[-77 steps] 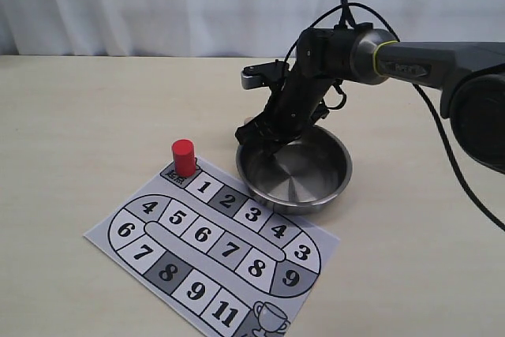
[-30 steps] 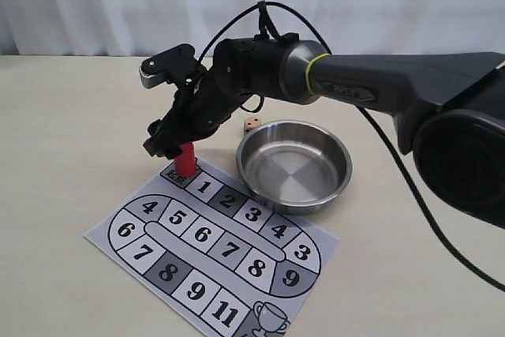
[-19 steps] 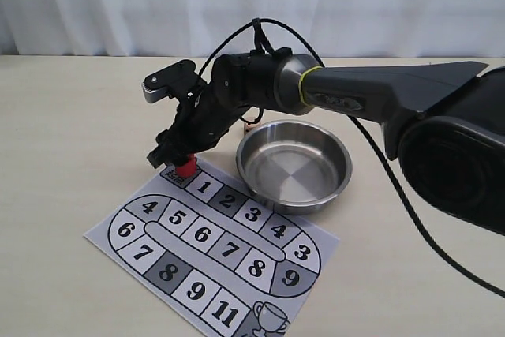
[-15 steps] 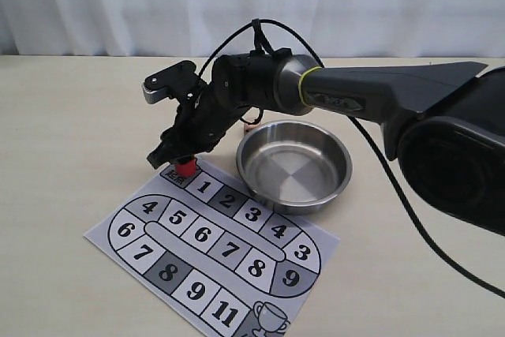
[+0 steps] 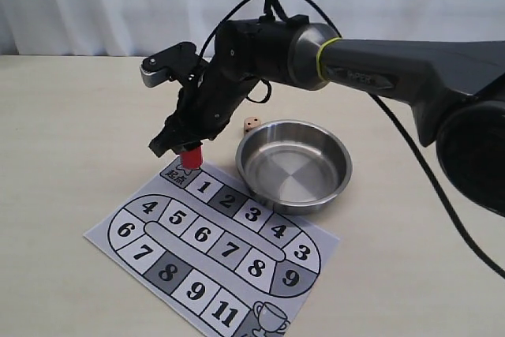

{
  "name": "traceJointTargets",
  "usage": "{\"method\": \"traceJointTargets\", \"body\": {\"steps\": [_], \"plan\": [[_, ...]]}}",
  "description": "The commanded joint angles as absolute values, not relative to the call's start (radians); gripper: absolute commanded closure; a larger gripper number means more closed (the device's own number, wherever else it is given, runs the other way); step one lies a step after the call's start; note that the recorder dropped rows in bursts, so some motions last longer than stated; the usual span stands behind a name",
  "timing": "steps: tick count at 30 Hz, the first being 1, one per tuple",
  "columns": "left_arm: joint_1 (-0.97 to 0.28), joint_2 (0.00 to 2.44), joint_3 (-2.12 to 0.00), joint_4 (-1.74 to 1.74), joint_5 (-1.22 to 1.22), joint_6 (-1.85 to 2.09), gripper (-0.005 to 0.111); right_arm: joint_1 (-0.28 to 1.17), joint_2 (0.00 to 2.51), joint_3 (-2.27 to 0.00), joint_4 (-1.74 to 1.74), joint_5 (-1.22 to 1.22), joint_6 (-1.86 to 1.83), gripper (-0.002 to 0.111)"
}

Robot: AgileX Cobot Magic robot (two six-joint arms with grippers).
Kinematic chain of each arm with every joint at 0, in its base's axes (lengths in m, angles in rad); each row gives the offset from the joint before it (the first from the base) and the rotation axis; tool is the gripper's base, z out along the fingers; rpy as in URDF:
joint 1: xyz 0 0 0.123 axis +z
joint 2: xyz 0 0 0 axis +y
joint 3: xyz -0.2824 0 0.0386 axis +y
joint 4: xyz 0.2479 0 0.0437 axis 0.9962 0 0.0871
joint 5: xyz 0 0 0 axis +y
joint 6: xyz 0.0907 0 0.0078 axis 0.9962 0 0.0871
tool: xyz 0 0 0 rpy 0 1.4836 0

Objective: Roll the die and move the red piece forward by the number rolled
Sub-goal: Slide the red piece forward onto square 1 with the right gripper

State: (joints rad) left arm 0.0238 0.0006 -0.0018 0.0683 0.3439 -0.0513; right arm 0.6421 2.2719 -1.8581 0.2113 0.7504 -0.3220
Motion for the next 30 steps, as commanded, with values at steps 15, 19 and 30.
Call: {"method": "traceJointTargets", "body": {"steps": [15, 19, 30], "plan": [[0.024, 0.0, 0.0, 0.068, 0.332, -0.057, 0.107, 0.64, 2.347, -1.861, 0.163, 0.803, -0.317, 0.104], [0.024, 0.0, 0.0, 0.068, 0.332, -0.057, 0.107, 0.64, 2.3, -1.861, 0.163, 0.797, -0.314, 0.104], [0.024, 0.0, 0.0, 0.068, 0.332, -0.057, 0.107, 0.64, 2.237, -1.836, 0.081, 0.915, -0.274, 0.104]]}}
